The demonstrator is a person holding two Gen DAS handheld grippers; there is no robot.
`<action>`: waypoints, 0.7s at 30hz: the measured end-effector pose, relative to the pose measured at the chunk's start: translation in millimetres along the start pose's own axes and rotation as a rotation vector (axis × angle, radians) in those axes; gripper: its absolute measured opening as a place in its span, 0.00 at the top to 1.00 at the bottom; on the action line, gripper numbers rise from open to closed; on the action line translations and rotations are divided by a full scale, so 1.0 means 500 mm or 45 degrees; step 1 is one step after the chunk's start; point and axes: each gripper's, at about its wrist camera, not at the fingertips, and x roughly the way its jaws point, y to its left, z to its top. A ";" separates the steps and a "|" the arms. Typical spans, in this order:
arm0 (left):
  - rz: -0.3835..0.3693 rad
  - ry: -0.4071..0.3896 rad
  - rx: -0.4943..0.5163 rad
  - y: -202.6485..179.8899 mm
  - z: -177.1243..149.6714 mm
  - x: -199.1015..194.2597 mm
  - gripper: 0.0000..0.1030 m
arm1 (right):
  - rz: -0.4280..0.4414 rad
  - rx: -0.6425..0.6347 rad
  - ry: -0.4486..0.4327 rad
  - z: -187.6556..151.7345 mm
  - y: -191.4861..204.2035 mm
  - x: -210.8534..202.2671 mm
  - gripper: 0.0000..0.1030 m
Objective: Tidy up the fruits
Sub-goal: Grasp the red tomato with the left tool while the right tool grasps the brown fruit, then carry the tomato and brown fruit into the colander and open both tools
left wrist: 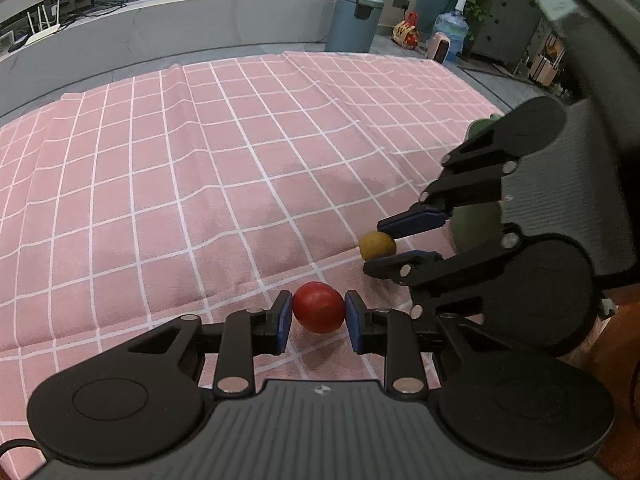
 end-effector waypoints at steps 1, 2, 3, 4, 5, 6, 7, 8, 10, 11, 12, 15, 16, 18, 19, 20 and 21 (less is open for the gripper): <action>-0.002 -0.009 -0.002 -0.001 0.000 -0.004 0.70 | -0.008 0.012 -0.015 -0.002 0.000 -0.010 0.81; 0.000 -0.021 -0.002 -0.003 -0.001 -0.008 0.70 | -0.018 0.027 -0.032 -0.005 0.001 -0.021 0.81; 0.006 -0.032 0.003 -0.007 -0.001 -0.014 0.70 | -0.029 0.046 -0.051 -0.009 0.001 -0.035 0.81; 0.012 -0.043 0.010 -0.012 -0.002 -0.019 0.70 | -0.040 0.065 -0.070 -0.013 0.001 -0.049 0.81; 0.020 -0.053 0.016 -0.016 -0.002 -0.024 0.70 | -0.049 0.083 -0.092 -0.017 0.001 -0.063 0.81; 0.023 -0.061 0.015 -0.022 -0.003 -0.030 0.70 | -0.060 0.100 -0.116 -0.023 0.002 -0.081 0.81; 0.014 -0.067 0.014 -0.027 -0.003 -0.036 0.70 | -0.071 0.117 -0.137 -0.030 0.002 -0.097 0.81; 0.008 -0.074 0.017 -0.033 -0.004 -0.042 0.70 | -0.081 0.132 -0.152 -0.034 0.002 -0.109 0.81; 0.015 -0.094 0.039 -0.050 -0.006 -0.055 0.70 | -0.101 0.176 -0.189 -0.047 -0.001 -0.141 0.81; 0.021 -0.100 0.056 -0.060 -0.006 -0.060 0.69 | -0.106 0.202 -0.206 -0.054 -0.004 -0.156 0.81; 0.024 -0.105 0.073 -0.069 -0.005 -0.066 0.70 | -0.110 0.237 -0.227 -0.063 -0.008 -0.174 0.81; 0.029 -0.123 0.101 -0.095 0.002 -0.084 0.69 | -0.122 0.325 -0.283 -0.094 -0.019 -0.221 0.81; 0.025 -0.131 0.106 -0.104 0.005 -0.091 0.69 | -0.129 0.348 -0.299 -0.104 -0.023 -0.234 0.81; 0.013 -0.146 0.108 -0.124 0.012 -0.105 0.69 | -0.143 0.400 -0.328 -0.130 -0.033 -0.265 0.81; 0.007 -0.152 0.107 -0.137 0.016 -0.112 0.69 | -0.148 0.422 -0.338 -0.143 -0.036 -0.278 0.81; 0.000 -0.156 0.108 -0.149 0.021 -0.117 0.69 | -0.153 0.446 -0.347 -0.158 -0.041 -0.291 0.81; -0.011 -0.162 0.116 -0.164 0.026 -0.123 0.69 | -0.160 0.462 -0.354 -0.169 -0.046 -0.300 0.81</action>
